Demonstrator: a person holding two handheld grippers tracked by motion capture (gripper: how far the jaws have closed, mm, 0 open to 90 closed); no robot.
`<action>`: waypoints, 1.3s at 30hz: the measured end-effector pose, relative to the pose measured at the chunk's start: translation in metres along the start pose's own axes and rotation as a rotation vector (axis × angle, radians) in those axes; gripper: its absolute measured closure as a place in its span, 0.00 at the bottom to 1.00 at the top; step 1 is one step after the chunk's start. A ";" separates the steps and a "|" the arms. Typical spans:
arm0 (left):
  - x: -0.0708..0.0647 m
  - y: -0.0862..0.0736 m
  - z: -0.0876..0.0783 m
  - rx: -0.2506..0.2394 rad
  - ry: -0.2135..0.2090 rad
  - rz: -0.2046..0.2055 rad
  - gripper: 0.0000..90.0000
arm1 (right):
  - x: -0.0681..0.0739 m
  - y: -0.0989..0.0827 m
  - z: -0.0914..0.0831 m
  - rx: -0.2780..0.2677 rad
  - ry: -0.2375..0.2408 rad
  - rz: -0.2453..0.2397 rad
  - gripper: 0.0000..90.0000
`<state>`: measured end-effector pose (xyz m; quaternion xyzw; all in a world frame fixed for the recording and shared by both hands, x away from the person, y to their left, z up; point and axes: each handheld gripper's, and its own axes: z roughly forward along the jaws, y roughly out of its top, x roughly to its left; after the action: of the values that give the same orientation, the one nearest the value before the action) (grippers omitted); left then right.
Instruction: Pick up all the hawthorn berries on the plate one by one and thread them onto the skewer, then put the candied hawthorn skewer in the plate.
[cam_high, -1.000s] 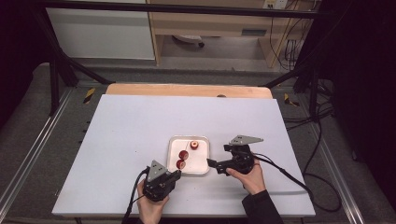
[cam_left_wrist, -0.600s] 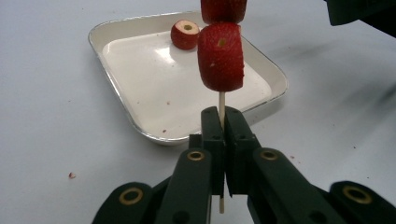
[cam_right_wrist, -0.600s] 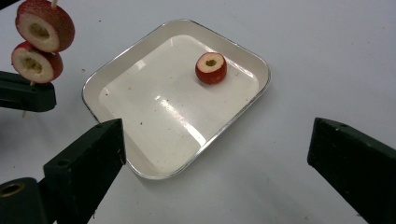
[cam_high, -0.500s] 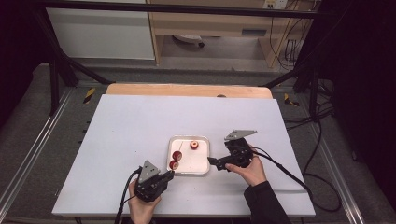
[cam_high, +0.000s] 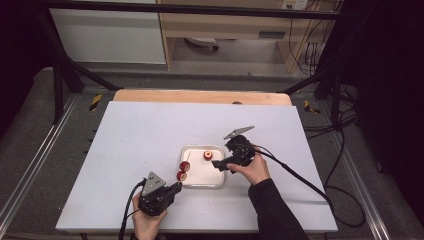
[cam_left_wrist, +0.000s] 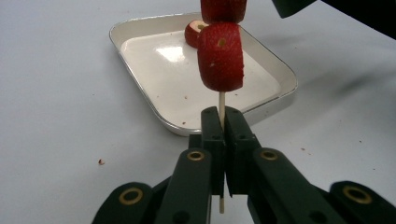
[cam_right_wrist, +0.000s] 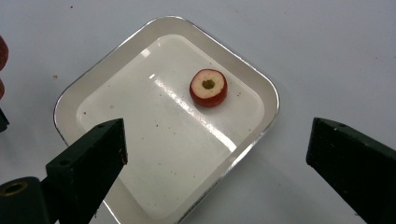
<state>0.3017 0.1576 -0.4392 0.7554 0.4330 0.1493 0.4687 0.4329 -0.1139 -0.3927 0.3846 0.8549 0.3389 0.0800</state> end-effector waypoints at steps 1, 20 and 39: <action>0.000 0.000 0.000 0.000 0.000 0.001 0.98 | 0.001 0.002 0.002 0.003 -0.001 0.001 0.07; 0.002 -0.001 0.000 -0.002 -0.007 0.004 0.98 | 0.005 0.032 0.037 0.137 -0.008 -0.119 0.23; 0.004 -0.003 0.004 0.010 -0.006 0.007 0.98 | 0.000 0.048 0.064 0.250 0.041 -0.314 0.49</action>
<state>0.3053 0.1589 -0.4446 0.7597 0.4298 0.1465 0.4655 0.4873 -0.0577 -0.4107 0.2466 0.9412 0.2211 0.0659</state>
